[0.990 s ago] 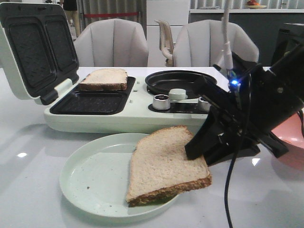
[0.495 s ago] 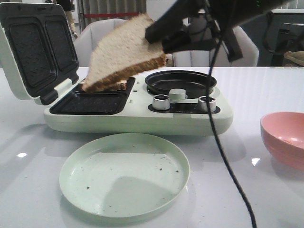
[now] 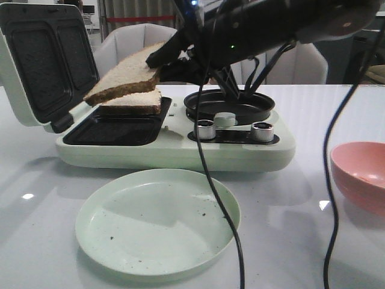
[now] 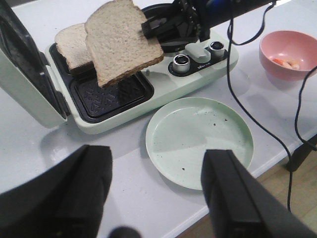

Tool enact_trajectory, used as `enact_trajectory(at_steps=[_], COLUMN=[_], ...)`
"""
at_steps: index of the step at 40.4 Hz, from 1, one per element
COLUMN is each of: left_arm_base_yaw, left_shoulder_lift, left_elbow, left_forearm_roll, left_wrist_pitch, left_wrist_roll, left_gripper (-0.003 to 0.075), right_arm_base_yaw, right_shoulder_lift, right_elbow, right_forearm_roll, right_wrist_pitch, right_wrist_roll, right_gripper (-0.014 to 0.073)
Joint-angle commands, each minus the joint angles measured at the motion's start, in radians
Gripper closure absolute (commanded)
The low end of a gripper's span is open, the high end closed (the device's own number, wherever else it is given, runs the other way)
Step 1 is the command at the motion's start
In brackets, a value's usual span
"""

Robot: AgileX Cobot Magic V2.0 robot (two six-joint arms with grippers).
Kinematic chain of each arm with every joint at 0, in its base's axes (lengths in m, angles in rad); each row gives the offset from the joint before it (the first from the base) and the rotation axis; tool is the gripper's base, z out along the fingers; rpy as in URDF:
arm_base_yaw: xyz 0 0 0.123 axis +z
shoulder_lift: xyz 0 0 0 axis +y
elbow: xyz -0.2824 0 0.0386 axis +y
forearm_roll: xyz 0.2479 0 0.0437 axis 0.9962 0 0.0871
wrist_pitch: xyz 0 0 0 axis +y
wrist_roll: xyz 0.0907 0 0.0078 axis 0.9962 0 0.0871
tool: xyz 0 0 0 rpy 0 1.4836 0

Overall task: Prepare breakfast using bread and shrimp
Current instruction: 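Carry the bread over and lay it on the sandwich maker plate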

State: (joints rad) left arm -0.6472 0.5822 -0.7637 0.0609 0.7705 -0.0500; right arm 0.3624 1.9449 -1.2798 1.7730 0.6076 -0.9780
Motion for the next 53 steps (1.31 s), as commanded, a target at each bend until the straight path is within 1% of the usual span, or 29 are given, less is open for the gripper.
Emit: enact_trajectory(at_steps=[1,3,6,8,10,12,14,17,26,30,33,37,41,47,53], left_arm_base_yaw=[-0.007,-0.007,-0.007,-0.007,-0.007,-0.007,-0.007,-0.007,-0.007,-0.007,-0.007,-0.007,-0.007,-0.007,-0.007], left_shoulder_lift=[0.002,0.002,0.002,0.002,0.002,0.002,0.002,0.002,0.002,0.002,0.002,0.002,0.002,0.002,0.002], left_elbow=[-0.025,-0.025,-0.025,-0.025,-0.025,-0.025,-0.025,-0.025,-0.025,-0.025,-0.025,-0.025,-0.025,-0.025,-0.025], left_forearm_roll=[-0.003,-0.003,-0.003,-0.003,-0.003,-0.003,-0.003,-0.003,-0.003,-0.003,-0.003,-0.003,-0.003,-0.003,-0.003], left_wrist_pitch=[-0.081,-0.081,-0.081,-0.081,-0.081,-0.081,-0.081,-0.081,-0.081,-0.081,-0.081,-0.081,-0.081,-0.079,-0.079], left_wrist_roll=[-0.002,-0.002,-0.002,-0.002,-0.002,-0.002,-0.002,-0.002,-0.002,-0.002,-0.002,-0.002,-0.002,-0.002,-0.002], left_gripper=[0.0265,0.0265,0.0265,0.0265,0.0265,0.0265,0.0265,0.0265,0.0265,0.0265,0.0265,0.0265,0.0265,0.0265,0.0265], right_arm_base_yaw=[0.001,0.001,0.001,0.001,0.001,0.001,0.001,0.000,-0.004,-0.004,-0.004,-0.004,-0.004,-0.004,-0.004], right_shoulder_lift=[0.018,0.050,0.090,0.107,0.119,0.125,0.125,0.125,0.111,0.075,0.037,-0.028,-0.104,-0.241,-0.364], right_elbow=[-0.098,-0.129,-0.164,-0.176,-0.180,-0.180,-0.180,-0.180,-0.180,-0.180,-0.180,-0.180,-0.180,-0.180,-0.178], right_forearm_roll=[0.055,0.054,0.053,0.052,0.052,0.052,0.050,0.050,0.045,-0.010,-0.078,-0.205,-0.362,-0.683,-1.018], right_wrist_pitch=[0.103,0.116,0.132,0.143,0.156,0.166,0.166,0.189,0.276,0.279,0.267,0.232,0.183,0.133,0.137], right_wrist_roll=[-0.020,-0.020,-0.020,-0.020,-0.020,-0.020,-0.020,-0.020,-0.020,-0.020,-0.013,0.039,0.120,0.275,0.483], right_gripper=[0.0546,0.0530,0.0466,0.0393,0.0298,0.0181,0.0100,0.0030,0.0025,0.0025,0.0027,0.0027,0.0027,0.0042,0.0060])
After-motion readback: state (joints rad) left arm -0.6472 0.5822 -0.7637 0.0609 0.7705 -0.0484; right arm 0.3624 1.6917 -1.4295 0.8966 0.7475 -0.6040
